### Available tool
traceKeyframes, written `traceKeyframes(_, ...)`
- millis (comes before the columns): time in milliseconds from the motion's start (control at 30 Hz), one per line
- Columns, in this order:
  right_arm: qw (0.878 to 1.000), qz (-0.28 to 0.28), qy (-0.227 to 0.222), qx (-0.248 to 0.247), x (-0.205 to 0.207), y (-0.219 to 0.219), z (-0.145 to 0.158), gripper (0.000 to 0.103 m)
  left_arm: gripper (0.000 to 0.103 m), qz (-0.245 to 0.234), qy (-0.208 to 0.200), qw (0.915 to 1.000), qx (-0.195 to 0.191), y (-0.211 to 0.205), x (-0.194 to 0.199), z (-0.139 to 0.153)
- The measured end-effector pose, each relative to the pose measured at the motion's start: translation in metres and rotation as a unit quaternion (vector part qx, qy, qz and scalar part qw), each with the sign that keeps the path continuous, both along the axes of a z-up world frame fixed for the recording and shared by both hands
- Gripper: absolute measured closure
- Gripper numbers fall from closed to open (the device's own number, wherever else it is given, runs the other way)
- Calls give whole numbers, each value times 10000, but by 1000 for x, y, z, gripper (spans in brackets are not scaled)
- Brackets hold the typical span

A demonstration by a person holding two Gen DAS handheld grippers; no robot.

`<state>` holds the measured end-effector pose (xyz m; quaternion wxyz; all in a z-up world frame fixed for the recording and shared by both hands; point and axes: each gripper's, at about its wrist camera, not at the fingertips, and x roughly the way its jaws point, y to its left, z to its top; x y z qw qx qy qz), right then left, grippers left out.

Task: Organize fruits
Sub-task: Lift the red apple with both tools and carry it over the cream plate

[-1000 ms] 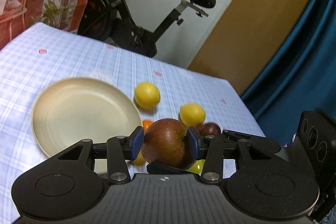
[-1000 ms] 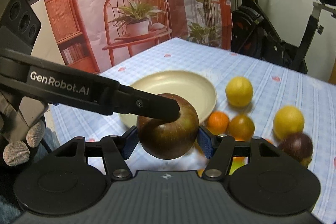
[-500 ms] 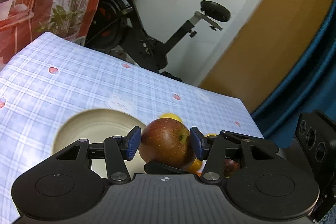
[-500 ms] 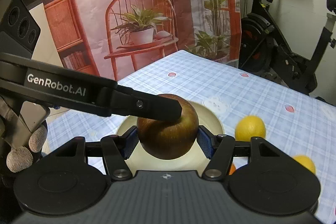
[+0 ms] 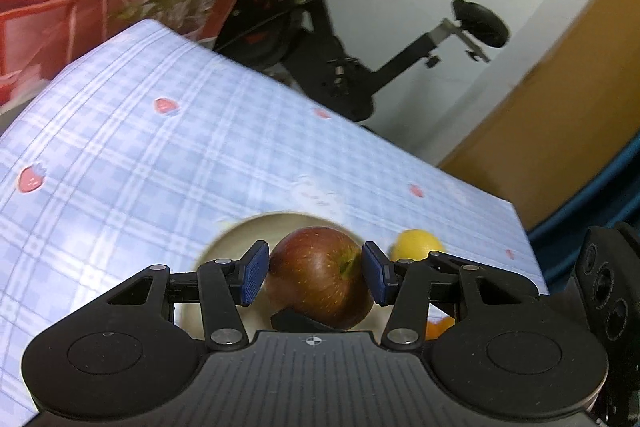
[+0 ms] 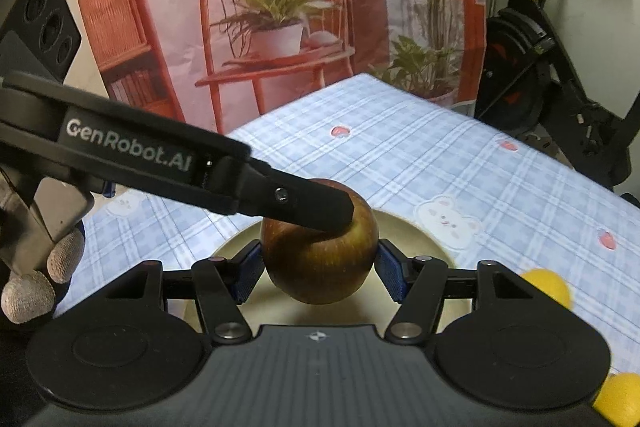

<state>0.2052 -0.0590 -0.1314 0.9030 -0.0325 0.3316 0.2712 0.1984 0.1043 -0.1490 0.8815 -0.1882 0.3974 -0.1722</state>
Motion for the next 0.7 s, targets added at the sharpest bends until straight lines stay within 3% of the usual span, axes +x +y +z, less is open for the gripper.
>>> traceKeyframes(367,9997,113,33,-228,22,28,-23,40,49,208,16,9995,255,12,8,-10)
traceKeyframes(700,9996,77,-60,-276,26,35,-27,39,45,394,-92,9989,244,14,0,-7)
